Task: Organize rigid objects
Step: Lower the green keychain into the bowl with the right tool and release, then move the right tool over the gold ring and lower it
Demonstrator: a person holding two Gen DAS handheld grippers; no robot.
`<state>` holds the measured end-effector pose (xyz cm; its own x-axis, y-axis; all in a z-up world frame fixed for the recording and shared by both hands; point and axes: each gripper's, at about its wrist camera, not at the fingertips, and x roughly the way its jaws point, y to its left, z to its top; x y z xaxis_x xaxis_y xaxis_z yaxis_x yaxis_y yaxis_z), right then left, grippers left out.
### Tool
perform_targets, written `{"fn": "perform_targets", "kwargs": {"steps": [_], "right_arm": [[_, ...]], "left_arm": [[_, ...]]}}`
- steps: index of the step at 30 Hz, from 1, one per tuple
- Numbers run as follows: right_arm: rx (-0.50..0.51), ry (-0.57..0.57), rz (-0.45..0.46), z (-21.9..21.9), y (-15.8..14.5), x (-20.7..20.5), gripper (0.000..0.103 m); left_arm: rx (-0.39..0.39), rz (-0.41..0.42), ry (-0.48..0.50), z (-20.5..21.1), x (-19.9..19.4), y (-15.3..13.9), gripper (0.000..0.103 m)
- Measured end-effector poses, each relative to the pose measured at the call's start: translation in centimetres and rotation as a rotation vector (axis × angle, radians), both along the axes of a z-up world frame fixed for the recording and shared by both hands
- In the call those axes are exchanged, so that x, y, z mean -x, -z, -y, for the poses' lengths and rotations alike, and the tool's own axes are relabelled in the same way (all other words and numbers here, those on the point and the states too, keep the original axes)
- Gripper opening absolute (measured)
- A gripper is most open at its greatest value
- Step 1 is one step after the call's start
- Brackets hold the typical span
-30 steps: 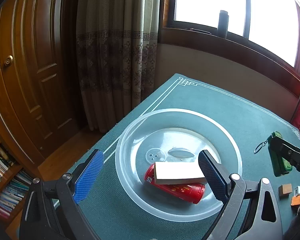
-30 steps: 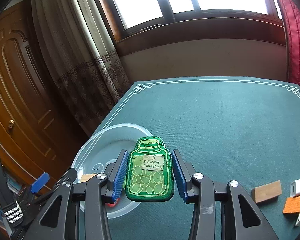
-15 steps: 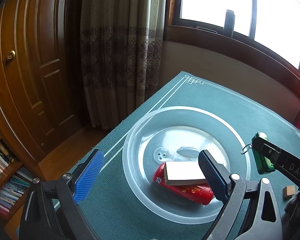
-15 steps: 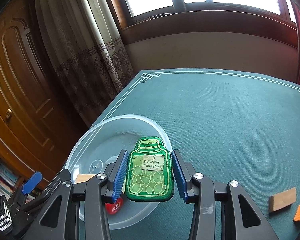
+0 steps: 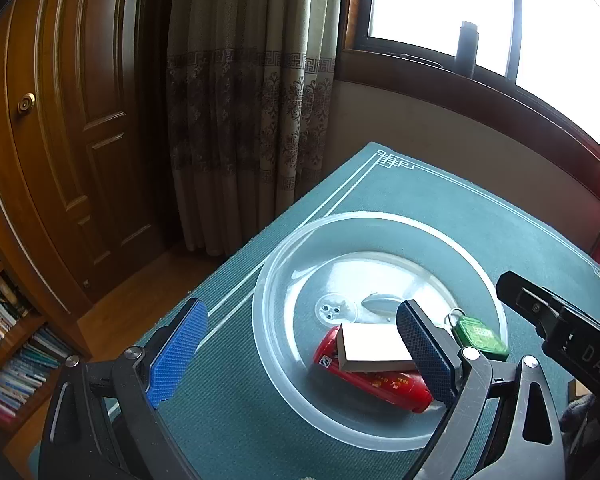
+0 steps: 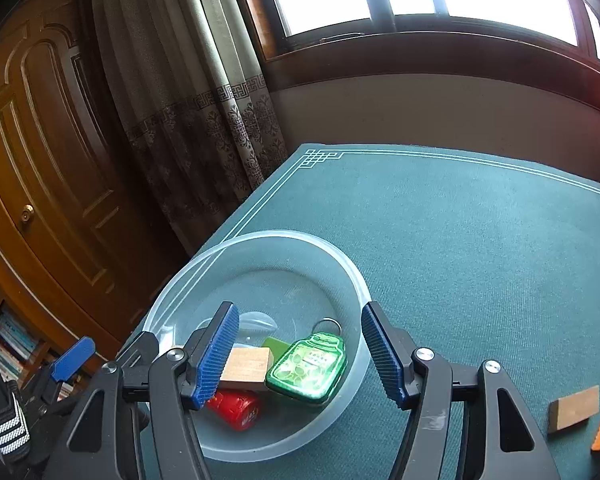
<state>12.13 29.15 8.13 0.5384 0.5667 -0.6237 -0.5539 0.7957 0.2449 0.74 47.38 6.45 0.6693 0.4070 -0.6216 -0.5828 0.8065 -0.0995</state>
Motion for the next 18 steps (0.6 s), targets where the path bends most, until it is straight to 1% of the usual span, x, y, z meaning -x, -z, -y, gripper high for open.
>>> {"fn": "perform_targets", "kwargs": {"steps": [3, 14, 18], "right_arm": [[0.003, 0.011, 0.007, 0.7, 0.3, 0.6, 0.067], [-0.015, 0.095, -0.019, 4.7, 1.7, 2.4, 0.067], [-0.003, 0.123, -0.018, 6.1, 2.0, 3.2, 0.067]], "left_arm": [[0.001, -0.004, 0.005, 0.1, 0.0, 0.1, 0.096], [-0.008, -0.010, 0.030, 1.3, 0.0, -0.1, 0.096], [-0.010, -0.013, 0.048, 1.9, 0.0, -0.1, 0.096]]}}
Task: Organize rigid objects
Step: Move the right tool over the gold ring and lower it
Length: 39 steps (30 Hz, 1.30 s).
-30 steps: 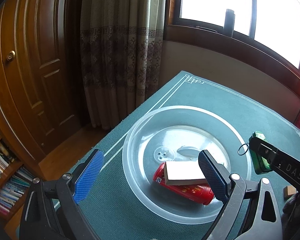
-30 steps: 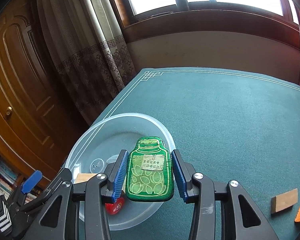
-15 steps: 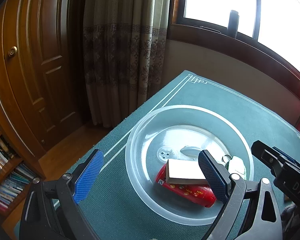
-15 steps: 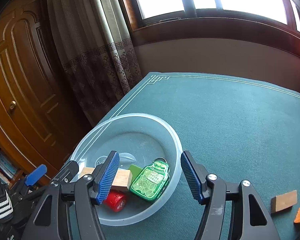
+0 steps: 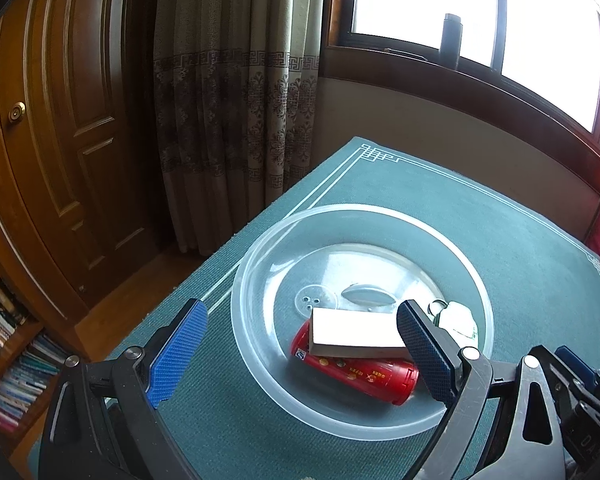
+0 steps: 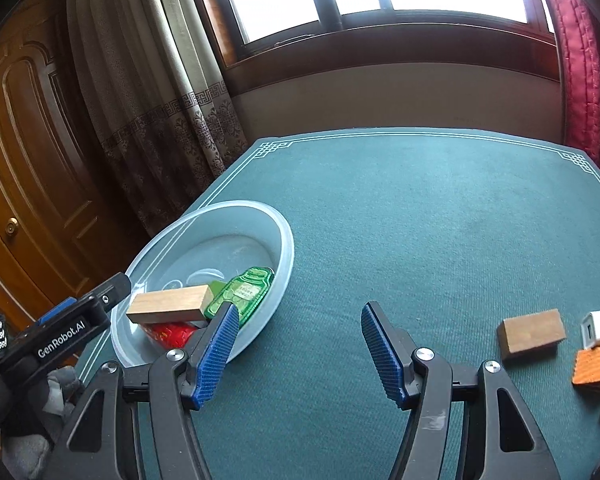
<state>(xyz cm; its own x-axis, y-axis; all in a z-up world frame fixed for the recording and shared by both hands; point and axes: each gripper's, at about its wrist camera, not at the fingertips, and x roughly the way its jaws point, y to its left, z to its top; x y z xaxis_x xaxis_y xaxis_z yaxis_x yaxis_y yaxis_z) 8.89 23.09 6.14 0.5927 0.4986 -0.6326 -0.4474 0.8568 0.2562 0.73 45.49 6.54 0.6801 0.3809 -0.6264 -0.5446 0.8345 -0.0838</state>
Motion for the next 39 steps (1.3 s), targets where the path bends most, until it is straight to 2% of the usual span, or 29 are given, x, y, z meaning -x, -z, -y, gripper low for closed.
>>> {"fn": "perform_targets", "kwargs": {"steps": [19, 39], "right_arm": [[0.014, 0.088, -0.004, 4.7, 1.3, 2.2, 0.069], [0.014, 0.201, 0.012, 10.7, 1.6, 3.9, 0.070]], "left_arm": [[-0.042, -0.027, 0.106, 4.5, -0.7, -0.4, 0.096], [-0.086, -0.068, 0.264, 11.3, -1.3, 0.3, 0.096]]}}
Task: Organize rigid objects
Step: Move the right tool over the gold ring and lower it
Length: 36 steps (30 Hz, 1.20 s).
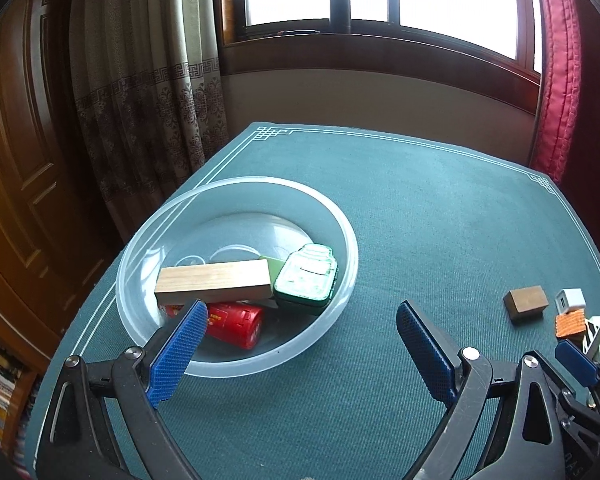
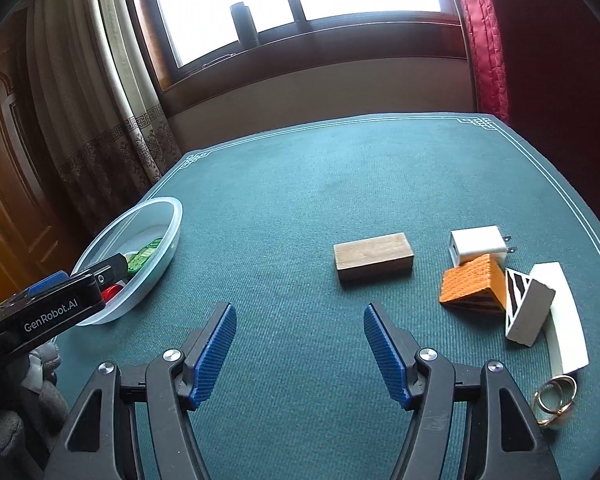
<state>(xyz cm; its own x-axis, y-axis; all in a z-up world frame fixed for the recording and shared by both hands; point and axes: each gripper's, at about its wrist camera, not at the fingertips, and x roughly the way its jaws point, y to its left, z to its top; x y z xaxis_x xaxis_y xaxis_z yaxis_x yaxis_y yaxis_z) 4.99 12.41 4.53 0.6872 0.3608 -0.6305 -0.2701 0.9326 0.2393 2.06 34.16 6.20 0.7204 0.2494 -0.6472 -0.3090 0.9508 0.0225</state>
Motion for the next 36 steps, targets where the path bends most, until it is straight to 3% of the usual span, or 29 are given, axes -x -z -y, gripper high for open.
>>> {"fn": "perform_targets", "kwargs": {"steps": [16, 20, 30, 36], "right_arm": [[0.016, 0.070, 0.015, 3.8, -0.1, 1.4, 0.070], [0.027, 0.089, 0.024, 5.2, -0.1, 2.0, 0.070], [0.062, 0.197, 0.026, 10.9, 0.3, 3.5, 0.070], [0.084, 0.270, -0.019, 14.2, 1.3, 3.4, 0.070]], "left_arm": [[-0.024, -0.027, 0.082, 3.7, -0.1, 0.5, 0.096], [0.001, -0.053, 0.107, 4.2, -0.3, 0.9, 0.096], [0.019, -0.103, 0.176, 6.9, -0.9, 2.1, 0.096], [0.022, -0.141, 0.235, 9.3, -1.4, 2.8, 0.096]]}}
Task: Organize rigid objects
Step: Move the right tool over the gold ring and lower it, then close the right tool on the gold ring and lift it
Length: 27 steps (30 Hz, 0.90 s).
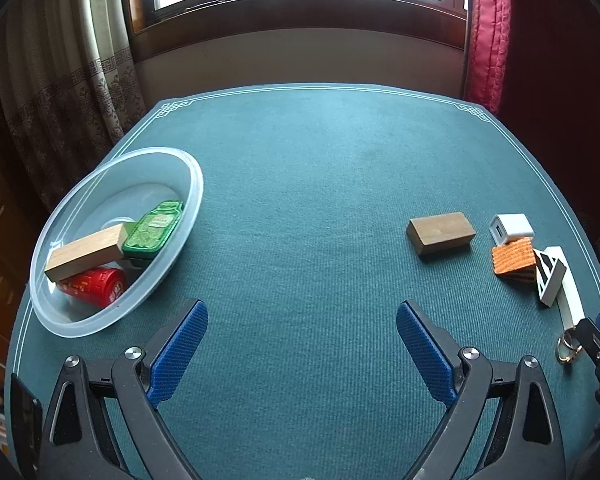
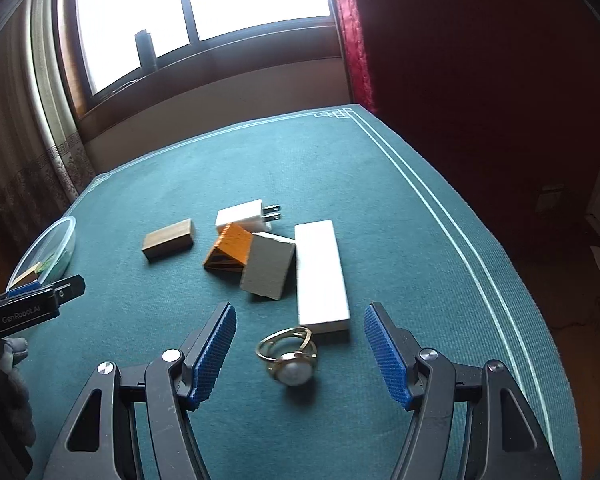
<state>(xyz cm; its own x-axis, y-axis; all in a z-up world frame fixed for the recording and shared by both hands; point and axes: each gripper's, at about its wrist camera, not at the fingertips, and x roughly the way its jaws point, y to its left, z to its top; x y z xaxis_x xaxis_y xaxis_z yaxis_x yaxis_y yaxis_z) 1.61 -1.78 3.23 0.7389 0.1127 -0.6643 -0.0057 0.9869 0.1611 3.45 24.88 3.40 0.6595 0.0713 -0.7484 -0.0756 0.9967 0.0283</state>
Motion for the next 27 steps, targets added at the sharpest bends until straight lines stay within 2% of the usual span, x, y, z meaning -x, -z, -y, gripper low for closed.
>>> {"fn": "perform_targets", "kwargs": {"steps": [6, 9, 11, 16, 27], "right_arm": [[-0.030, 0.006, -0.037, 1.5, 0.7, 0.1, 0.069], [-0.042, -0.034, -0.060, 1.0, 1.3, 0.4, 0.061], [-0.035, -0.061, -0.066, 0.5, 1.5, 0.5, 0.052], [-0.025, -0.099, -0.062, -0.3, 1.5, 0.4, 0.045], [-0.070, -0.134, -0.060, -0.2, 1.1, 0.8, 0.044]], "left_arm": [[-0.012, -0.009, 0.044, 1.9, -0.1, 0.2, 0.096], [-0.015, -0.019, 0.049, 2.3, -0.1, 0.5, 0.096], [-0.016, -0.022, 0.049, 2.5, -0.2, 0.6, 0.096], [-0.019, -0.025, 0.057, 3.0, -0.1, 0.8, 0.096], [-0.020, -0.026, 0.055, 3.0, -0.1, 0.9, 0.096]]}}
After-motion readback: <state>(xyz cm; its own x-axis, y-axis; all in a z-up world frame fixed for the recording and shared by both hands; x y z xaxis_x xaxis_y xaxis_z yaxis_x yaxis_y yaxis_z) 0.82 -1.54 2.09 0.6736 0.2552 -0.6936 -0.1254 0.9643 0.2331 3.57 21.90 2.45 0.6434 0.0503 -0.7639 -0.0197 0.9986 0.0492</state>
